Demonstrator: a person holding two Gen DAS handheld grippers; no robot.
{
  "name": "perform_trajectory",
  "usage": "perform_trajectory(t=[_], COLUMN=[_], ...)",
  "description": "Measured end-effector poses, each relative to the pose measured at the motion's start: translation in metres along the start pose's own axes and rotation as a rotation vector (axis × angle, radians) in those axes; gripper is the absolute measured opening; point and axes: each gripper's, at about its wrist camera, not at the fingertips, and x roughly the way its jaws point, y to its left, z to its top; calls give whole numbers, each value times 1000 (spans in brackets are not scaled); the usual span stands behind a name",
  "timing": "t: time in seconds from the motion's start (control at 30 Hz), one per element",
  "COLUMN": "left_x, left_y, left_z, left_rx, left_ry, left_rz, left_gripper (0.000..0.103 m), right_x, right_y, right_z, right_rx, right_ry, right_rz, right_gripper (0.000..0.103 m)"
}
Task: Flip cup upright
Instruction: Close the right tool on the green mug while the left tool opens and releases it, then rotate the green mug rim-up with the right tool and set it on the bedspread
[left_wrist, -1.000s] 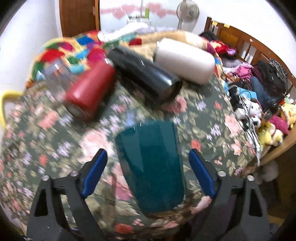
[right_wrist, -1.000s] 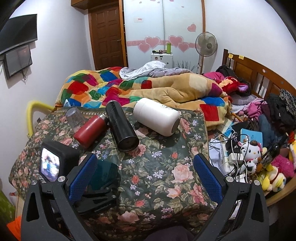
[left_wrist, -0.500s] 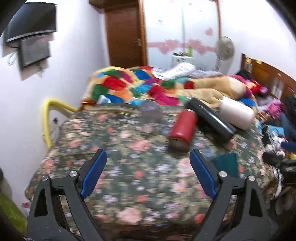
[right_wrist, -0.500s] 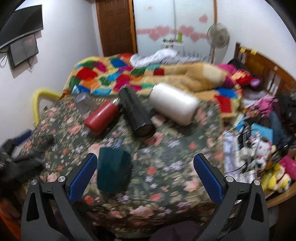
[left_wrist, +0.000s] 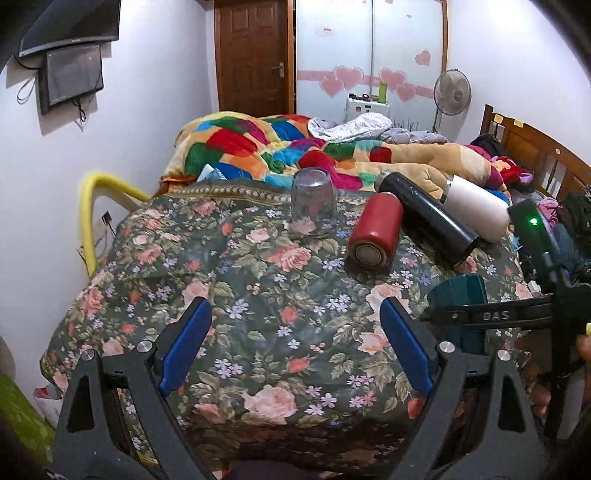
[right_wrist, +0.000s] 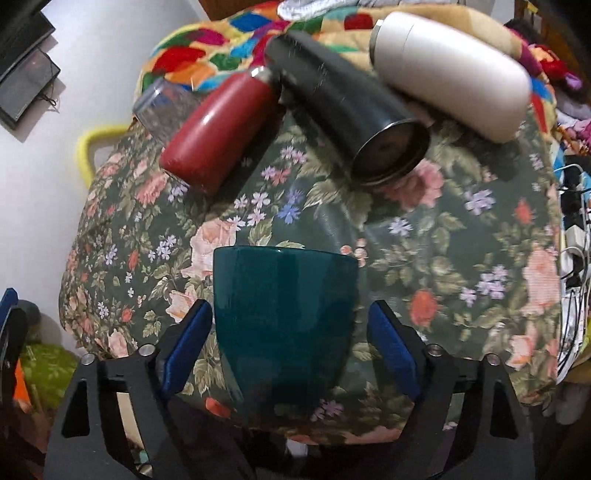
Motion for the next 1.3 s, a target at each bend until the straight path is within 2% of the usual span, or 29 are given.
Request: perform_trajectory(t=[0.03,0.17,0.33,0.53,0.67,0.97,1.3], left_x=[1,0,-4,-8,-6,0,-4], left_y=[-1,-5,-15,-27,-33,-33,-28], left_z=[0,2,7,15,17,16,15], left_rx=[-2,-2,15,28,30,10,-6], left_ry=[2,2,-8,-25,-17,2,13], left_rz=[-4,-19,-29,-41,-42,-39,-30], left_gripper=[92,92,92,93,93,93,93], right_x=[3,2,-15,-24,-16,-15,-2], right_y=[1,3,8,18,19,36,29], right_z=[1,5,9,13,15,8,13], right_rx=[-3,-25,-65,-156,-173,-290,-239], right_ry=[12,8,-68,-158,-166,-202,-111], right_rz=[10,-3,-3,-74,-84,-166,-100], right_gripper=[71,71,71,70,70,70,71])
